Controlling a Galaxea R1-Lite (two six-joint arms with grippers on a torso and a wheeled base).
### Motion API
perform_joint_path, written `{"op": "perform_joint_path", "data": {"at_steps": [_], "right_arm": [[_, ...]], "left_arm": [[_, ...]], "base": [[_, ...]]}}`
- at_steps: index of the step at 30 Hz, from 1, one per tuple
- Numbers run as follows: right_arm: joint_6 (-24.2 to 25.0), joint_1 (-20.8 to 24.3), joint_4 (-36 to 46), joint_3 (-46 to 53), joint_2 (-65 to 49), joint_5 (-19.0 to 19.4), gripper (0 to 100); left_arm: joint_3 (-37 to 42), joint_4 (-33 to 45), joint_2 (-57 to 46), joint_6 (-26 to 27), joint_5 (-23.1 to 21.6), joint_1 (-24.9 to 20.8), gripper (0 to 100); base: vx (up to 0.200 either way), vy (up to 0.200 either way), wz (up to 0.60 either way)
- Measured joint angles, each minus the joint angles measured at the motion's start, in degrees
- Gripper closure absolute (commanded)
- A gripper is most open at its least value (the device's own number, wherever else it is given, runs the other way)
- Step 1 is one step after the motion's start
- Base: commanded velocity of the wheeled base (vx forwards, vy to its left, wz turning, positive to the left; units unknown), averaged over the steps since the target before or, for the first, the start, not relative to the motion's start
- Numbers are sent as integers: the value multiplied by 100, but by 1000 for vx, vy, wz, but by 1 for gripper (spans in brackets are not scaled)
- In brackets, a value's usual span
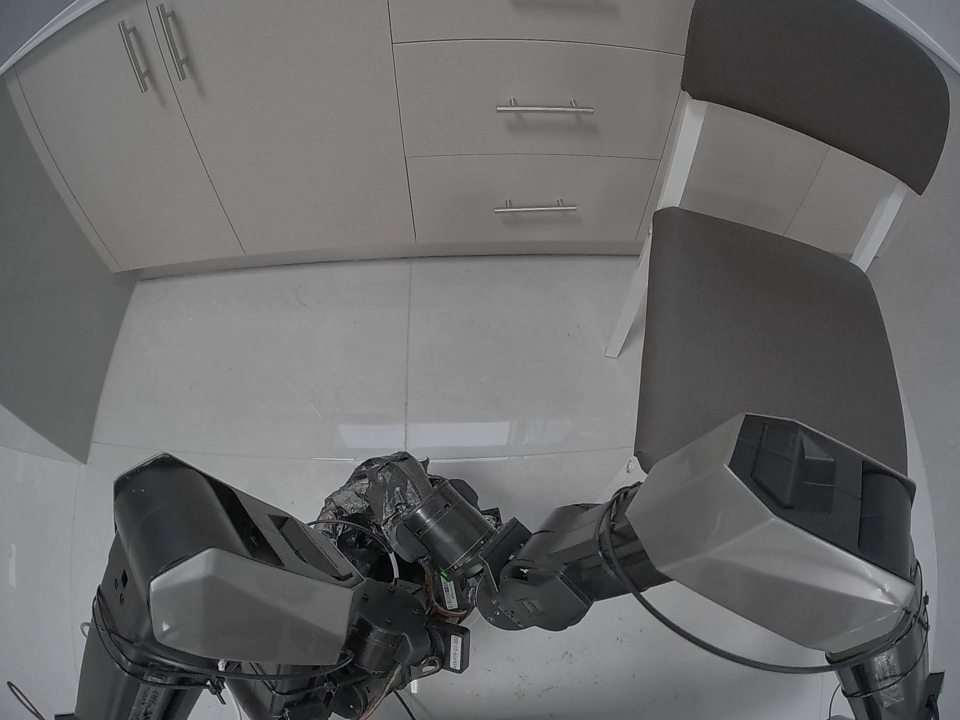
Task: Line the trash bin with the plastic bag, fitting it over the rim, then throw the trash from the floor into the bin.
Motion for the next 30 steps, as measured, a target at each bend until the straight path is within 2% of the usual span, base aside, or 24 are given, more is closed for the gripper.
{"op": "perform_joint_path", "data": {"at_steps": [8, 9, 20, 30], "right_arm": [[230, 50, 518, -380, 6, -16, 0], [233, 50, 528, -400, 4, -17, 0], [257, 55, 529, -441, 9, -20, 0], [369, 45, 501, -315, 20, -24, 0]], "left_arm": [[41, 5, -88, -6, 46, 2, 100], [61, 7, -101, 0, 46, 4, 0], [155, 18, -223, -28, 9, 85, 0], [411, 96, -926, -35, -17, 215, 0]], "base": [[0, 0, 0], [0, 0, 0], [0, 0, 0], [0, 0, 0]]}}
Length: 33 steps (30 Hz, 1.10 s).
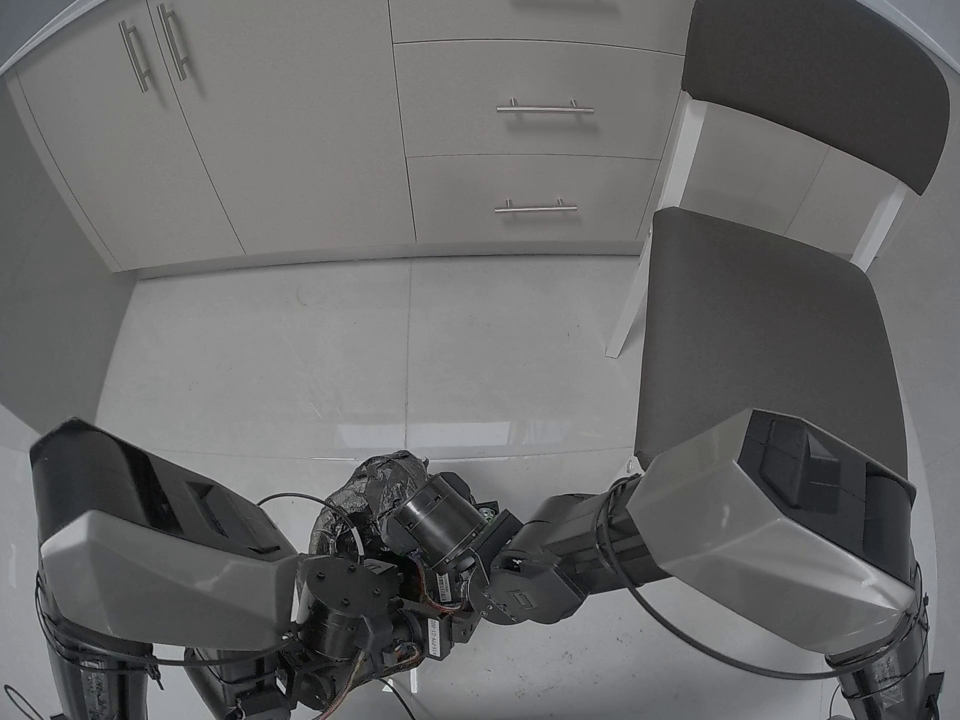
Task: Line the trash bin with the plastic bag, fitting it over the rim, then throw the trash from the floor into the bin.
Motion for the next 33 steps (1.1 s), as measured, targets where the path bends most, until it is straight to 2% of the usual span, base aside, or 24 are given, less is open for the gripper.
{"op": "perform_joint_path", "data": {"at_steps": [12, 14, 17, 33], "right_arm": [[211, -65, -60, 505, -118, -39, 0], [178, -54, 211, 662, -116, 38, 0], [215, -166, 84, 778, -110, 7, 0], [274, -279, 0, 653, -240, -2, 0]], "left_arm": [[71, 45, -85, 205, -134, 867, 0], [-20, -371, -63, 238, -82, 1109, 0], [33, -245, 34, 385, -202, 1276, 0], [71, -110, 177, 482, -254, 1326, 0]], "base": [[0, 0, 0], [0, 0, 0], [0, 0, 0], [0, 0, 0]]}}
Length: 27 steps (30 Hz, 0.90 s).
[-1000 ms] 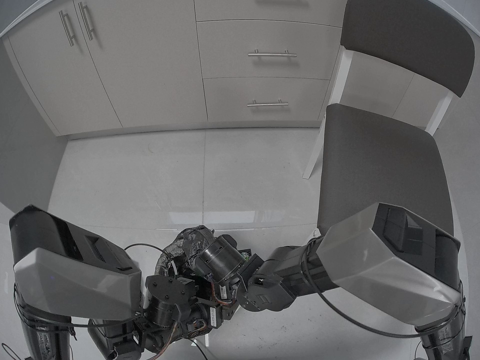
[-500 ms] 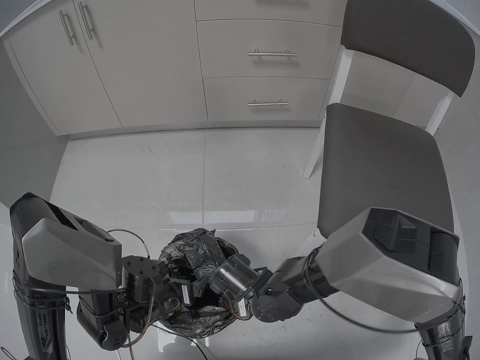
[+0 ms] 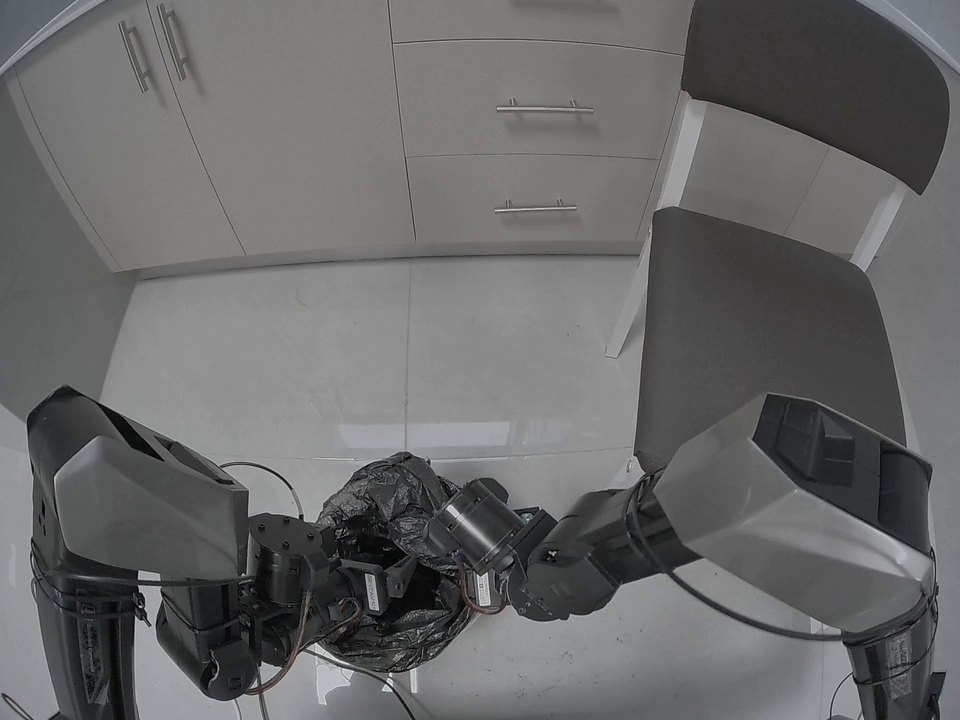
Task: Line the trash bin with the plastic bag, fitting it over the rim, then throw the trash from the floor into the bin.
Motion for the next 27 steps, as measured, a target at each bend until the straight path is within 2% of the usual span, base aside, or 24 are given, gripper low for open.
{"op": "perform_joint_path", "data": {"at_steps": [5, 13, 19, 27], "right_arm": [[-39, -273, 9, -232, -9, -6, 0], [-93, -595, 13, -273, 80, -9, 0], [-77, -631, 22, -138, 138, -4, 0], [-37, -411, 0, 397, 96, 11, 0]], "left_arm": [[111, 11, 33, 343, -4, 0, 0], [180, 13, 108, 444, 2, 17, 0], [179, 11, 161, 444, 11, 22, 0], [196, 10, 183, 424, 27, 9, 0]], "base": [[0, 0, 0], [0, 0, 0], [0, 0, 0], [0, 0, 0]]}}
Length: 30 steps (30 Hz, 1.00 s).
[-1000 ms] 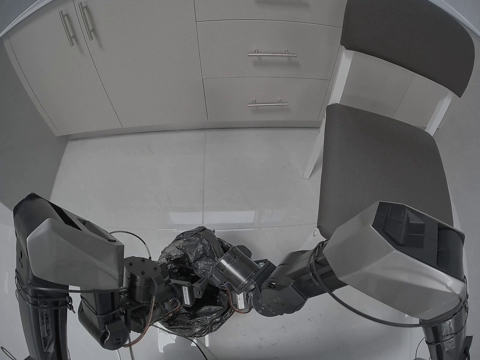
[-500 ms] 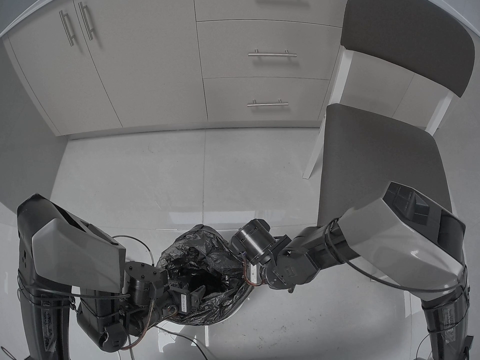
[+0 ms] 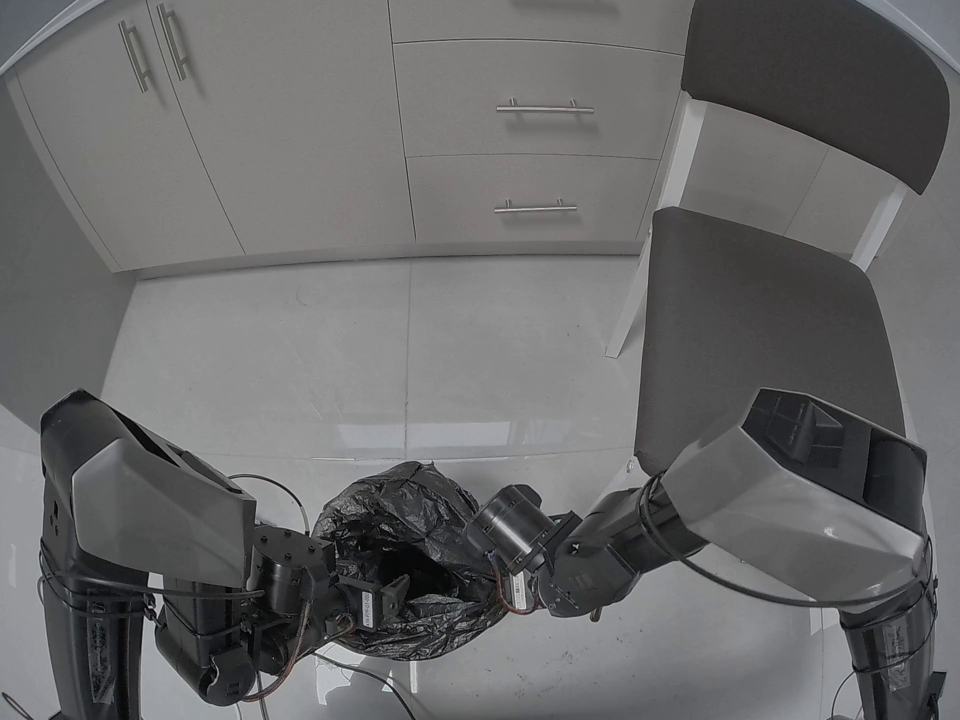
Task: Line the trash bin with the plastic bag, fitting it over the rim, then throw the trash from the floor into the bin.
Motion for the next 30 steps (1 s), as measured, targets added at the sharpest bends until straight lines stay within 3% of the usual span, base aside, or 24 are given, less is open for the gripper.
{"op": "perform_joint_path", "data": {"at_steps": [9, 22, 30], "right_arm": [[138, 223, -24, 317, 1, 46, 0], [63, 48, -495, 243, 279, 67, 0], [-238, -149, -674, 113, 307, 89, 0]], "left_arm": [[-5, 0, 10, -17, 0, -2, 0], [13, 1, 22, -38, -7, -22, 0], [22, 1, 18, -39, -2, -28, 0]], "base": [[0, 0, 0], [0, 0, 0], [0, 0, 0]]}}
